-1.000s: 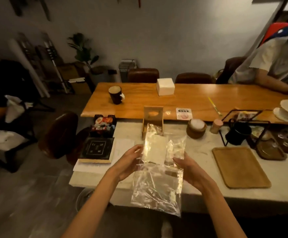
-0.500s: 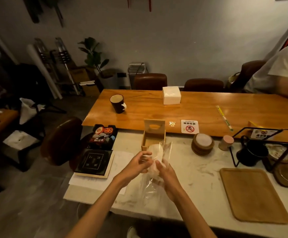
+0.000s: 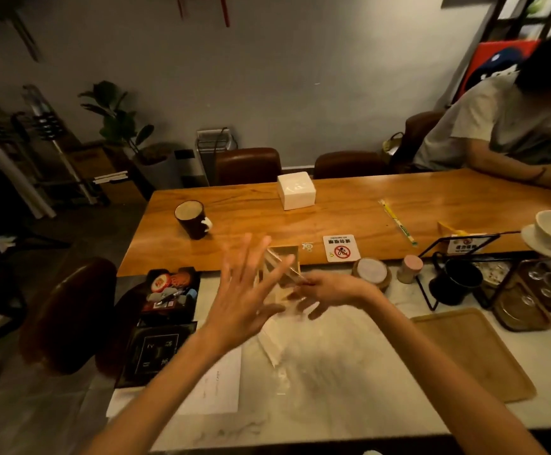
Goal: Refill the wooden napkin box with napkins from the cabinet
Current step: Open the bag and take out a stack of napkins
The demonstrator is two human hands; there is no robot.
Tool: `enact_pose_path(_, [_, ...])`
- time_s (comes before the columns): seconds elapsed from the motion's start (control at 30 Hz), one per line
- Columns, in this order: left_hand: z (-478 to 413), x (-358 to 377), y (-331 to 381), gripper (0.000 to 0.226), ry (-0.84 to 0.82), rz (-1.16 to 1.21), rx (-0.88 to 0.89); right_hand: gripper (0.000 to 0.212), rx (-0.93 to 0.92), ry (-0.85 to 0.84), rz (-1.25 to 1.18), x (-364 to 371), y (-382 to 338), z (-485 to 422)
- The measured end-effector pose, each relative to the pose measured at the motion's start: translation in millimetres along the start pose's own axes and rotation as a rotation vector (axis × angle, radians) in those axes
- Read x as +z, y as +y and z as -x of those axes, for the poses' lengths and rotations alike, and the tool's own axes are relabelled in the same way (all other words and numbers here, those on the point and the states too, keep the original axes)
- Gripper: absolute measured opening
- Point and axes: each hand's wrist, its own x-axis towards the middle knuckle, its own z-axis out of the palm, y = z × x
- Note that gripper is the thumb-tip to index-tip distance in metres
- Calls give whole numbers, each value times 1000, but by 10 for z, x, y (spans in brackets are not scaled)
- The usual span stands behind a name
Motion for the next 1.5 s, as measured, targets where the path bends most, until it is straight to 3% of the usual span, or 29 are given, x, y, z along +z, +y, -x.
enact_pose_path(0.03, [-176, -125, -85, 79, -23, -94, 129, 34, 11, -44, 83, -68, -159, -14])
enact_pose_path(0.1, [-490, -339, -213, 54, -152, -136, 218, 34, 23, -115, 247, -155, -432, -41])
enact_pose_path(0.2, [-780, -546, -444, 22, -397, 25, 123, 28, 31, -129, 437, -276, -690, -51])
enact_pose_path(0.37, [-912, -726, -751, 14, -573, 451, -56, 26, -32, 8, 668, -591, -819, 355])
enact_pose_path(0.57, [-779, -705, -1095, 15, -527, 728, -284, 24, -57, 168, 689, -1013, -405, 630])
enact_pose_path(0.77, [-517, -860, -1231, 17, -371, 953, -403, 19, -222, 268, 270, -1062, -300, 807])
enact_pose_path(0.9, [-392, -1111, -1213, 17, -499, 1146, -377, 23, -302, 143, 118, -1103, -258, 1037])
enact_pose_path(1.03, [-423, -803, -1288, 20, -639, 1159, -428, 20, -180, 124, 69, -1129, -22, 748])
enact_pose_path(1.13, [-379, -265, -1320, 22, -591, 1160, -528, 19, -74, 280, 229, -1122, 319, 318])
enact_pose_path(1.2, [-334, -21, -1297, 27, -504, 1177, -591, 37, -89, 570, 316, -1062, 388, 121])
enact_pose_path(1.23, [-317, 55, -1276, 30, -464, 1196, -617, 40, -151, 749, 297, -981, 345, 50])
enact_pose_path(1.3, [-303, 153, -1223, 34, -385, 1259, -673, 27, -370, 1019, 277, -689, 128, -84])
enact_pose_path(1.4, [-312, 252, -1162, 39, -293, 1359, -747, 17, -586, 960, 461, -47, -231, -387])
enact_pose_path(1.5, [-271, 275, -1134, 39, -245, 1434, -755, 26, -664, 871, 715, 358, -230, -807])
